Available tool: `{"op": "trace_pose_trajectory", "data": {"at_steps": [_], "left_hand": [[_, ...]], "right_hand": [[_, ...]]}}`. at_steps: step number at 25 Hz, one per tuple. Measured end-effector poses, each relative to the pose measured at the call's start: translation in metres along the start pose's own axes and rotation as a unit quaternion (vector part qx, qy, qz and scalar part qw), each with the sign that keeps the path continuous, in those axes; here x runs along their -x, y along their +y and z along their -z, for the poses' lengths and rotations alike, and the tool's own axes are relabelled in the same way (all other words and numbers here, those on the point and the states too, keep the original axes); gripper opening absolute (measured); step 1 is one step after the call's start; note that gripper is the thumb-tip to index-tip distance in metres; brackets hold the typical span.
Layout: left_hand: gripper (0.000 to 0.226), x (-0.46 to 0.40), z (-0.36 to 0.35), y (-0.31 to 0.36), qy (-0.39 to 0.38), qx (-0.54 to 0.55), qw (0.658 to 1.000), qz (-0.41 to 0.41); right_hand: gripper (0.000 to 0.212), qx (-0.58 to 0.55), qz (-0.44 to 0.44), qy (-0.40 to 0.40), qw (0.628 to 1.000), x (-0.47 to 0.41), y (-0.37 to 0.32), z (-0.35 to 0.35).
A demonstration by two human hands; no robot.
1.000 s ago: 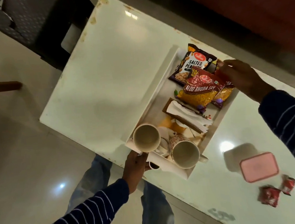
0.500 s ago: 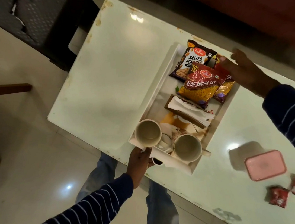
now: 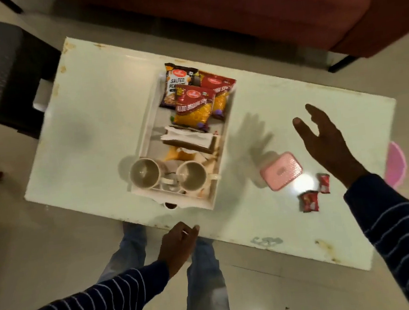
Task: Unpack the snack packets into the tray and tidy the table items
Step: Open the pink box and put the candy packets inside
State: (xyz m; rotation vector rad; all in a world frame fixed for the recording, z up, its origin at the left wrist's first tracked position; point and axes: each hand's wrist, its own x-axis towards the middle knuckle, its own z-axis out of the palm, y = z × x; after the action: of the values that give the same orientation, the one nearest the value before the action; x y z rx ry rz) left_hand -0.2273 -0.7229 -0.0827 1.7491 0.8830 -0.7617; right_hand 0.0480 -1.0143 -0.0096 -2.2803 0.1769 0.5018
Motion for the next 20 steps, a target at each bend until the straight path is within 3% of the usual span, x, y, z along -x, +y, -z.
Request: {"op": "trace_pose_trajectory", "data": {"at_steps": [3,8,11,16,20], "left_hand": [[0.018,0.019,-0.022,0.016,-0.076,-0.076,0.990,-0.087],[0.015,0.017,-0.060,0.055,-0.140,-0.120,0.954,-0.235],[0.011,0.003,-0.072,0.073,-0.166,-0.134,0.938,-0.274],[0.035,-0.019,-0.083,0.100,-0.126,-0.126,0.942,-0.286],[0.065,-0.038,-0.096,0.119,-0.110,-0.188,0.927,-0.305]], "right_hand": [[0.064,-0.028,-0.037,0.027,0.999,0.047,0.027,0.025],[0.053,-0.058,-0.095,0.071,0.991,0.096,0.055,0.025],[0.048,-0.057,-0.121,0.097,0.986,0.119,0.061,0.011],[0.047,-0.044,-0.121,0.091,0.988,0.134,0.073,-0.019],[0.063,-0.033,-0.147,0.052,0.987,0.124,0.077,-0.039]]}}
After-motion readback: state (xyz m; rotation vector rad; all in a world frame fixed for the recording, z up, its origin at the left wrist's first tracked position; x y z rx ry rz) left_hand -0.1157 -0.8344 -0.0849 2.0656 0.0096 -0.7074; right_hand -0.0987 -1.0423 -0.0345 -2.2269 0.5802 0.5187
